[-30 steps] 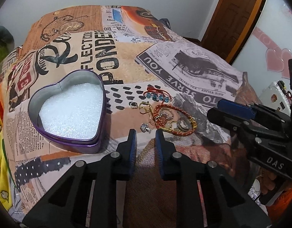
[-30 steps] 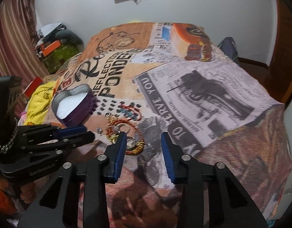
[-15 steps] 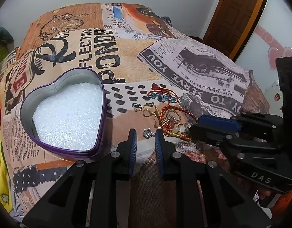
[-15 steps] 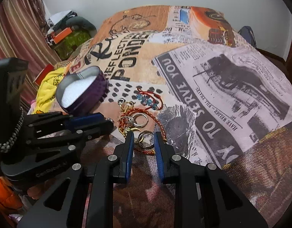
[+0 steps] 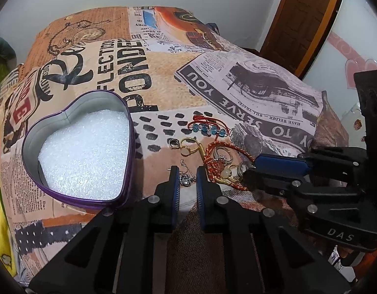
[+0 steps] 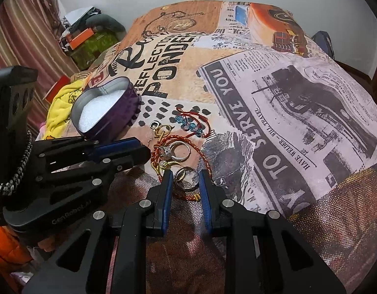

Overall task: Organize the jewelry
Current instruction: 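Grasp a small silver earring with the left tool while the right tool grasps a silver ring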

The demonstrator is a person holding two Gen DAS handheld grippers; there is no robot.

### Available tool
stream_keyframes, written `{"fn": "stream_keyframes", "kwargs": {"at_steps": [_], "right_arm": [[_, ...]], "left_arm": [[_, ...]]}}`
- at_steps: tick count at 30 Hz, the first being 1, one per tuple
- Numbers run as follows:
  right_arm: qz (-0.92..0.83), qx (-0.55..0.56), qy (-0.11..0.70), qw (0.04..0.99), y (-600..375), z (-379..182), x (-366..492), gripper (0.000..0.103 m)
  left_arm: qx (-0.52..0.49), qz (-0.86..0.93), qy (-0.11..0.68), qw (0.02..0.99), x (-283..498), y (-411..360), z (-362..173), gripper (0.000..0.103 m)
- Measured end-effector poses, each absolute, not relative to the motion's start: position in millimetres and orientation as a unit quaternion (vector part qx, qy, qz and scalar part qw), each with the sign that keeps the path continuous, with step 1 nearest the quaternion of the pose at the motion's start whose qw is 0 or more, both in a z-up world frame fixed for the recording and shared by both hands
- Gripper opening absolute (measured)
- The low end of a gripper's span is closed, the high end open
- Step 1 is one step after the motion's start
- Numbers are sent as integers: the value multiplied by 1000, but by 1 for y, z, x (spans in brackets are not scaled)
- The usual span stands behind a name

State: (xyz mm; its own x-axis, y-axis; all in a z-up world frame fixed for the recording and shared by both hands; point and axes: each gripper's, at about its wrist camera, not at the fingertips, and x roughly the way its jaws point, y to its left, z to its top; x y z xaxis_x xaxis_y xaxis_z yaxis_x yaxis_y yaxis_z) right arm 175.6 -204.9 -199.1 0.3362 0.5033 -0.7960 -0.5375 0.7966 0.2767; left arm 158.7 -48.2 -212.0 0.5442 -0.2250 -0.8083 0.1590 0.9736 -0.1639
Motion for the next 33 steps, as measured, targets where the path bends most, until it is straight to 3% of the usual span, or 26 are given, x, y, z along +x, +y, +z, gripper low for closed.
{"fn": "stream_keyframes", "kwargs": {"at_steps": [18,24,33], "right_arm": [[307,-59,474,823,-190,-200,174,25],[302,-48,477,824,-193,-200,175,7],[289,-41,460,838,-200,-186,167,6]], "left_arm": [[-47,-108,462,879,141,-40,-205,12],[-46,-109,454,883,138,-41,-198,12],[-48,-109,438,891,129,-38,-183,12]]}}
